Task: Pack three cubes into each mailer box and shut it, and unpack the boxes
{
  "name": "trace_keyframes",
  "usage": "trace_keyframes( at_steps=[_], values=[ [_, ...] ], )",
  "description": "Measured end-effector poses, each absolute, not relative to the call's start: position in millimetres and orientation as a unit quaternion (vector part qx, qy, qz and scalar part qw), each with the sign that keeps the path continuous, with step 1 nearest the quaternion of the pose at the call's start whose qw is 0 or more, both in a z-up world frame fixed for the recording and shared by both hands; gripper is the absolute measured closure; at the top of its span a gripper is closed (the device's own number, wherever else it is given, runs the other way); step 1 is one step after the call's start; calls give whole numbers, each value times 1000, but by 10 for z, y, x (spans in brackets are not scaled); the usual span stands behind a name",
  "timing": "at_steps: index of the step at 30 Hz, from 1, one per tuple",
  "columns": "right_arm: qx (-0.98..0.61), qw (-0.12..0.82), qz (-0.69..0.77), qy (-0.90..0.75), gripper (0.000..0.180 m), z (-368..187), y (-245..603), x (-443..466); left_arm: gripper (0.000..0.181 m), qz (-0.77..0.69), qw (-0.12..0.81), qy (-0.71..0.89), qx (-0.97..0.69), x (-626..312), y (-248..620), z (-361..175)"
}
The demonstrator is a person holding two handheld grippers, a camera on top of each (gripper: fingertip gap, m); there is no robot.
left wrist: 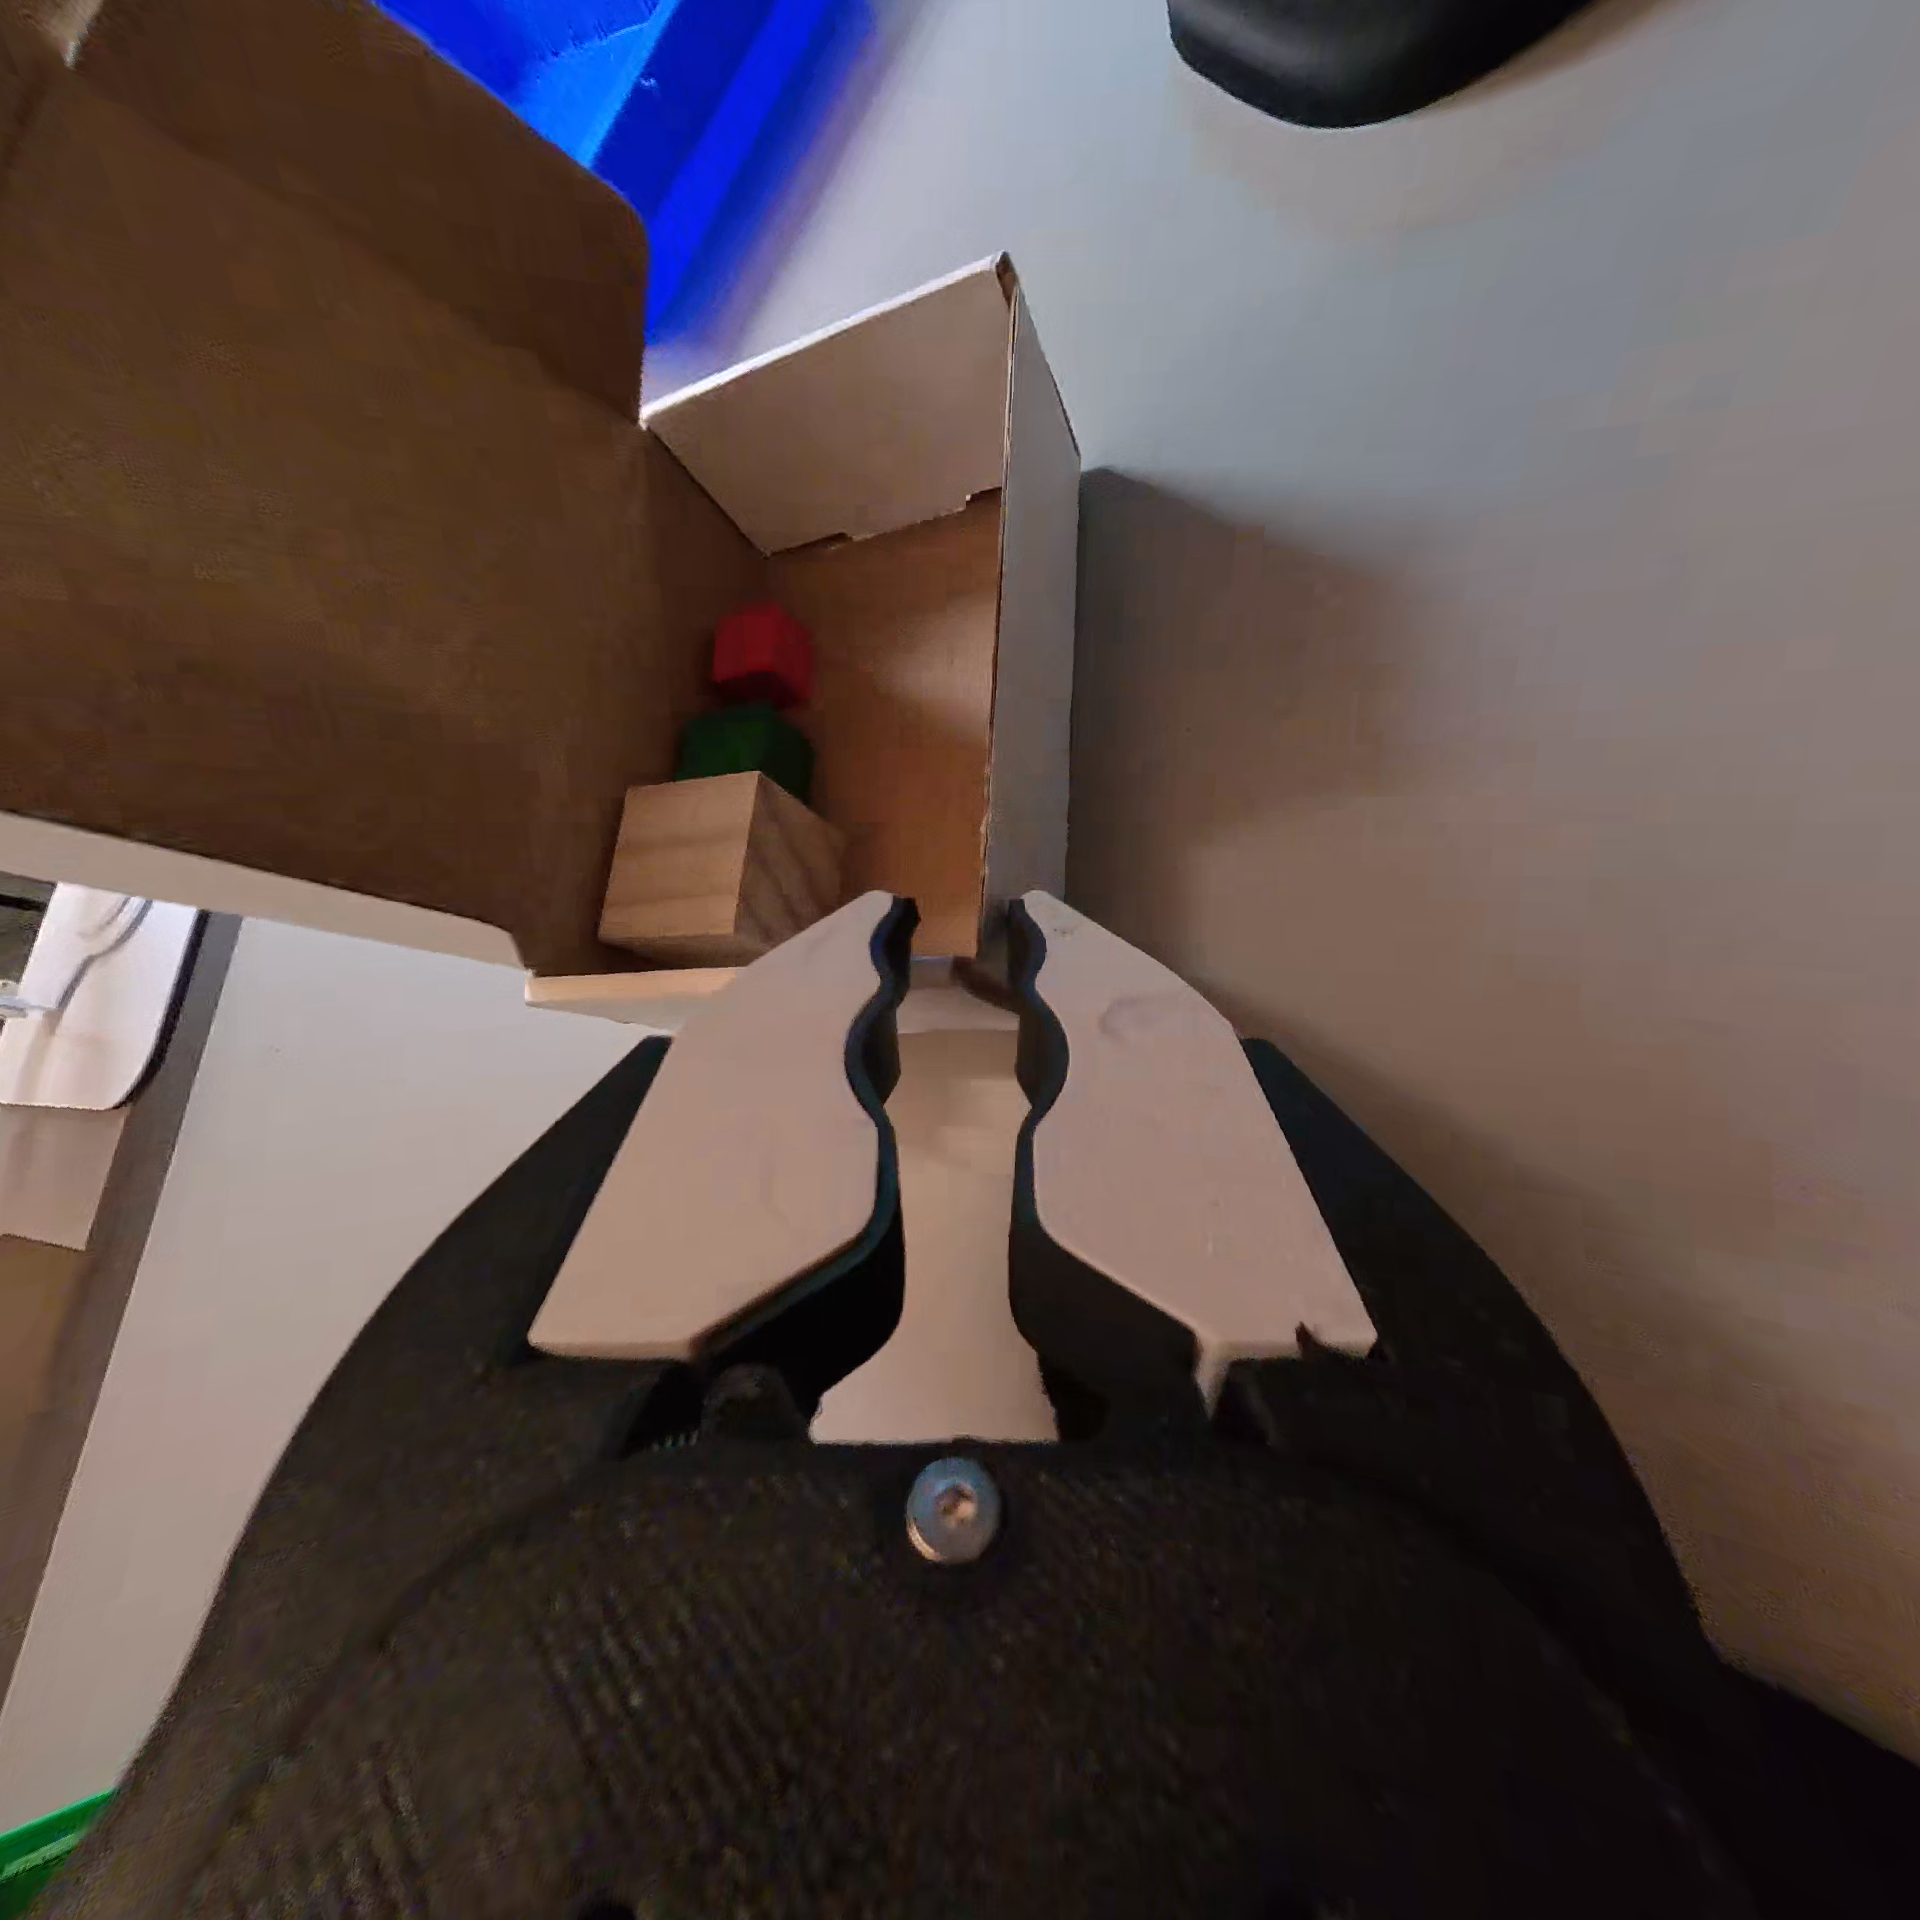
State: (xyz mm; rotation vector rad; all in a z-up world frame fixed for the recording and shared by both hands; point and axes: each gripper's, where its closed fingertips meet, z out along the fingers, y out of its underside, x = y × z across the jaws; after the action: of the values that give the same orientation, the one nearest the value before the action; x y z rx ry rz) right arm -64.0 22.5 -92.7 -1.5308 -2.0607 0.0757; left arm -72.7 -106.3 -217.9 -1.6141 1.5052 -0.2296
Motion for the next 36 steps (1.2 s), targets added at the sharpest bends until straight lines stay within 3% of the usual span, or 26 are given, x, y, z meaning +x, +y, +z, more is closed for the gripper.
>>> trace_keyframes(
  at_steps=[7, 15, 23, 27, 31, 36],
  values=[
    [-589, 237, -15, -773, 172, -1532, 952, -758, 165, -96, 455, 603, -649, -717, -1058, -2178],
    [-591, 201, -29, -781, 159, -2124, 1125, -932, 167, -146, 463, 565, -668, -654, -1052, -2146],
    [-593, 379, 78, -706, 139, -986, 866, -1028, 167, -170, 467, 547, -673, -564, -1057, -2139],
    [-578, 426, 113, -686, 140, -594, 445, -769, 165, -165, 471, 543, -675, -579, -1027, -2142],
    [-579, 367, 140, -714, 139, -850, -138, -527, 160, -154, 472, 537, -682, -591, -993, -2142],
    [-593, 249, 114, -757, 126, -1649, -448, -440, 145, -151, 476, 523, -691, -633, -953, -2092]
  ],
)
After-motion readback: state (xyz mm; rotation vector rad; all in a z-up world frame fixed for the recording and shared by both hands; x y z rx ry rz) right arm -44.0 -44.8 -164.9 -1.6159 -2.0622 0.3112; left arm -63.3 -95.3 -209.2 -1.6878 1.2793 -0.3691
